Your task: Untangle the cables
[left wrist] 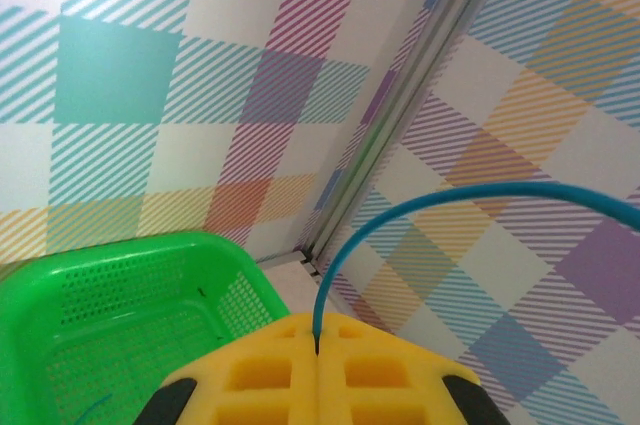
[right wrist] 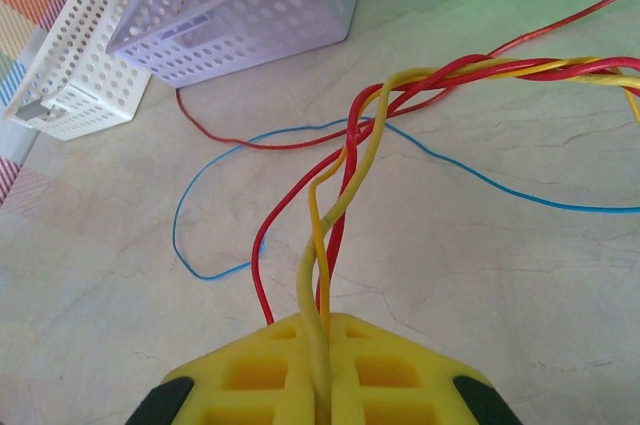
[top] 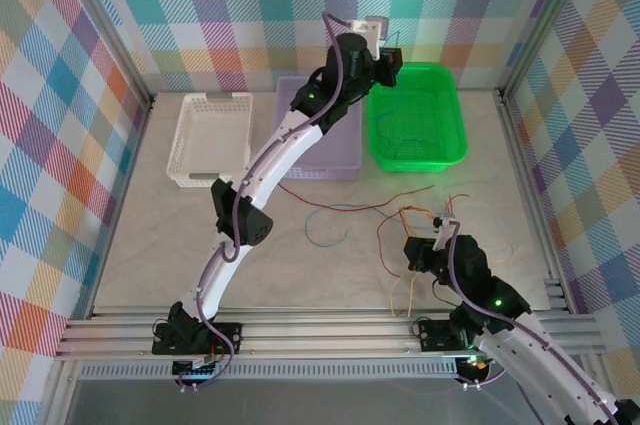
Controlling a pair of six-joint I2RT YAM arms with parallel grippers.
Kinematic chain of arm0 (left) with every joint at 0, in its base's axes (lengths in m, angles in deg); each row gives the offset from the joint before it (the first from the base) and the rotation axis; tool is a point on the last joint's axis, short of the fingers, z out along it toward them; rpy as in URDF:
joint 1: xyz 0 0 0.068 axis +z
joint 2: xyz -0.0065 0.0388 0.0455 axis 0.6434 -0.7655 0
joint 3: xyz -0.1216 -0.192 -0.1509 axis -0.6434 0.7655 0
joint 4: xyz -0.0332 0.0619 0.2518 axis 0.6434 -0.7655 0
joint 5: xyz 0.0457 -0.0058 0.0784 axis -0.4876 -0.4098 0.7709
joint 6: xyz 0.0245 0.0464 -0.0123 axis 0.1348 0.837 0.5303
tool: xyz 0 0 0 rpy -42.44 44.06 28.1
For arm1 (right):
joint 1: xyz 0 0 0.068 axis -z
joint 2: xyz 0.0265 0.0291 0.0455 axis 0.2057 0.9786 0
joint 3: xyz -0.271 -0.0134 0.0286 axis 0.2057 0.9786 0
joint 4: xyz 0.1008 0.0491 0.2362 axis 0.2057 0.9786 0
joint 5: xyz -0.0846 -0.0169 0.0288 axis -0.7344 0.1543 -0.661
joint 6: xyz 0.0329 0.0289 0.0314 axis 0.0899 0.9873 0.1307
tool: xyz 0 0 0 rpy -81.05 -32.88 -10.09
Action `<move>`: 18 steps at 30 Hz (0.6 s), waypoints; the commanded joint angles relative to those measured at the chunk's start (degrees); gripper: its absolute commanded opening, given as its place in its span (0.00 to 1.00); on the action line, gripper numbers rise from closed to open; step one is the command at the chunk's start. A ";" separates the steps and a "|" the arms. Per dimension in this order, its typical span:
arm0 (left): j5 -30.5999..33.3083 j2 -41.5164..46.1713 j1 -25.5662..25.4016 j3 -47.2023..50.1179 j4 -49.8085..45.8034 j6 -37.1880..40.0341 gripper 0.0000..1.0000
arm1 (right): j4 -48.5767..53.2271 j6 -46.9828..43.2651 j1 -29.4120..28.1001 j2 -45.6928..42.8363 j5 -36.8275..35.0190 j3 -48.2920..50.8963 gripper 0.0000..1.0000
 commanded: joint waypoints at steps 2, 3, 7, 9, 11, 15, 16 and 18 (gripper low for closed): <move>0.98 -3.71 0.53 -2.01 9.87 -2.74 0.00 | -2.79 -0.61 0.24 0.97 2.33 -2.19 0.00; 1.14 -4.64 0.50 -2.03 10.55 -3.07 0.00 | -2.78 -0.75 0.24 1.09 2.68 -2.37 0.00; 1.81 -8.60 0.17 -2.04 11.69 -4.51 0.00 | -2.47 -1.06 0.24 1.36 3.98 -3.31 0.00; 1.98 -10.41 -0.11 -1.99 11.44 -4.74 0.00 | -2.13 -1.14 0.24 1.02 4.29 -3.70 0.00; 2.18 -11.91 -0.54 -1.99 11.15 -4.93 0.00 | -1.70 -1.14 0.24 0.43 4.61 -4.00 0.00; 3.25 -14.31 -1.15 -1.90 9.97 -4.76 0.00 | -0.85 -1.03 0.24 -1.17 5.23 -4.54 0.00; 3.26 -14.75 -1.25 -1.94 9.61 -4.80 0.00 | -0.60 -0.97 0.25 -1.46 5.23 -4.80 0.00; 3.26 -15.19 -1.39 -1.62 8.86 -4.78 0.02 | 0.01 -1.08 0.24 -1.80 5.33 -5.31 0.00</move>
